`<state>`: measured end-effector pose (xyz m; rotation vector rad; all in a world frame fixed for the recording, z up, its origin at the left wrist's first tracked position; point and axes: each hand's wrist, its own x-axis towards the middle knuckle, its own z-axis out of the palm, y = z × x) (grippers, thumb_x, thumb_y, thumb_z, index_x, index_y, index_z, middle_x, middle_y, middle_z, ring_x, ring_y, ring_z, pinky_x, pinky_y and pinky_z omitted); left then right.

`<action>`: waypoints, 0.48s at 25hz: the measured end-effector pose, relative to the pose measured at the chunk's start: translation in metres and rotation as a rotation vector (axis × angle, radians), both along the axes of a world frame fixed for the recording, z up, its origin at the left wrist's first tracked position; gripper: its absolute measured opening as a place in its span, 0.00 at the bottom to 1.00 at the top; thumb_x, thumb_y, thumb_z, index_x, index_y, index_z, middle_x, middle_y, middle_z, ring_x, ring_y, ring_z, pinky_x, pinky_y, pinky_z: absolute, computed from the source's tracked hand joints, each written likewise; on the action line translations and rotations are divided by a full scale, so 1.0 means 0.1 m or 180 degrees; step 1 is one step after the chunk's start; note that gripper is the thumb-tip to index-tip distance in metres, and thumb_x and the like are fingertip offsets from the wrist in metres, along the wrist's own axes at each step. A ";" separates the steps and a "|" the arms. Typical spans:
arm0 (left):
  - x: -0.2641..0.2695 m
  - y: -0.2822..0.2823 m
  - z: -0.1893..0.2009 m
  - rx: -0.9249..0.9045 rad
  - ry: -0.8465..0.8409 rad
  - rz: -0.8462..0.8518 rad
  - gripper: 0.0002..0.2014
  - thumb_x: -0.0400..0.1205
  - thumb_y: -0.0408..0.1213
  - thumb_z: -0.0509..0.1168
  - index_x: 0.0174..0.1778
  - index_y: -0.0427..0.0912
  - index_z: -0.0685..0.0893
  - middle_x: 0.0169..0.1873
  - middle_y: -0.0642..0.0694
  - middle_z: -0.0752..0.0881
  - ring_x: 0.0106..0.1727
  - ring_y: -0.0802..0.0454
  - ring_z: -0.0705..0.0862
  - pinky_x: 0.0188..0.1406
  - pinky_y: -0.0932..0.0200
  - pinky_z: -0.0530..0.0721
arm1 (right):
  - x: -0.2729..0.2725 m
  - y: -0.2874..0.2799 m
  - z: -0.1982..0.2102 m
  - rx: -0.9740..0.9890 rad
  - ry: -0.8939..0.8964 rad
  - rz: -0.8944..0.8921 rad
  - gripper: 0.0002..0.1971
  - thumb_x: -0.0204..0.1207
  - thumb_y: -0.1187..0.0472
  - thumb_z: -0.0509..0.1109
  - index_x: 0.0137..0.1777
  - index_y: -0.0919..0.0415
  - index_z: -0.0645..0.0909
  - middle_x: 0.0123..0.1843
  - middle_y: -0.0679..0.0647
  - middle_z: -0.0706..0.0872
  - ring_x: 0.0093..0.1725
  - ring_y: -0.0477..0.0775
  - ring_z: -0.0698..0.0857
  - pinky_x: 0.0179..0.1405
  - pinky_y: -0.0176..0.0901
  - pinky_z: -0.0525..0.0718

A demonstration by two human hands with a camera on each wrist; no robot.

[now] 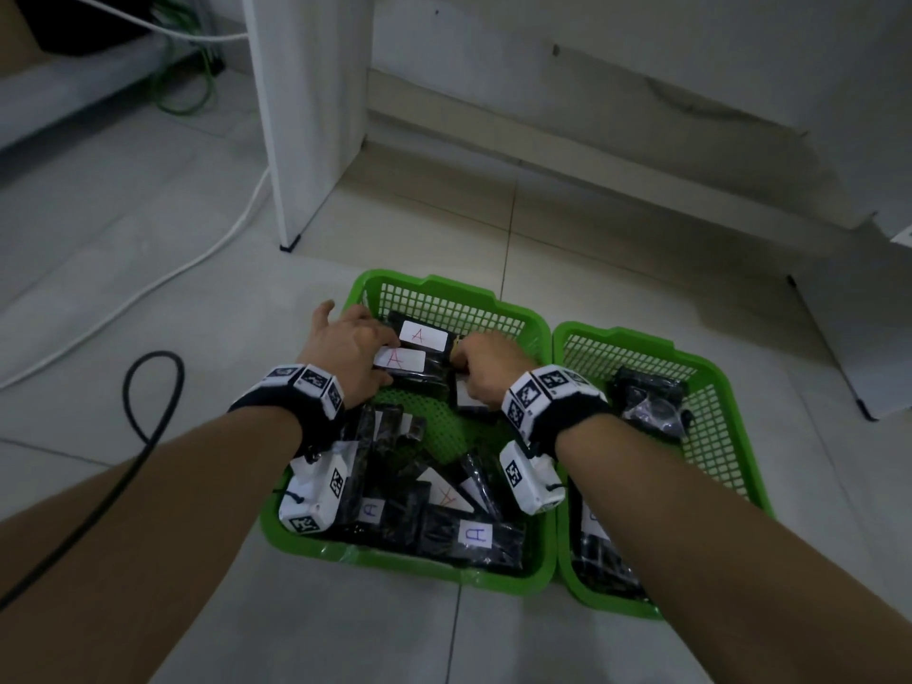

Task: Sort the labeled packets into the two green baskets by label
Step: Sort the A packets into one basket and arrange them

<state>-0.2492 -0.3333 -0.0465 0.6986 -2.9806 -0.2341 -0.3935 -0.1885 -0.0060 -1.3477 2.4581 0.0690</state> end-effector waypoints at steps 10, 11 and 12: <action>-0.01 -0.01 -0.02 -0.0006 0.0014 -0.0015 0.25 0.74 0.55 0.74 0.68 0.58 0.81 0.66 0.59 0.82 0.76 0.54 0.67 0.81 0.36 0.51 | 0.10 0.06 0.19 0.0767 0.0459 0.0208 0.14 0.68 0.66 0.83 0.46 0.61 0.80 0.48 0.57 0.82 0.53 0.61 0.87 0.49 0.47 0.87; -0.01 -0.01 -0.02 0.0006 0.0047 -0.0022 0.25 0.74 0.53 0.74 0.68 0.58 0.80 0.67 0.59 0.82 0.76 0.55 0.67 0.81 0.36 0.51 | 0.09 0.06 0.18 0.0707 0.0449 0.0227 0.14 0.69 0.68 0.81 0.51 0.62 0.83 0.52 0.60 0.84 0.55 0.62 0.87 0.49 0.47 0.85; -0.01 -0.02 -0.02 0.0020 0.0088 -0.0023 0.25 0.75 0.52 0.74 0.68 0.57 0.80 0.67 0.59 0.81 0.76 0.55 0.67 0.81 0.37 0.51 | 0.08 0.05 0.17 0.0641 0.0417 0.0221 0.14 0.69 0.69 0.80 0.54 0.63 0.84 0.54 0.61 0.85 0.55 0.62 0.88 0.47 0.45 0.84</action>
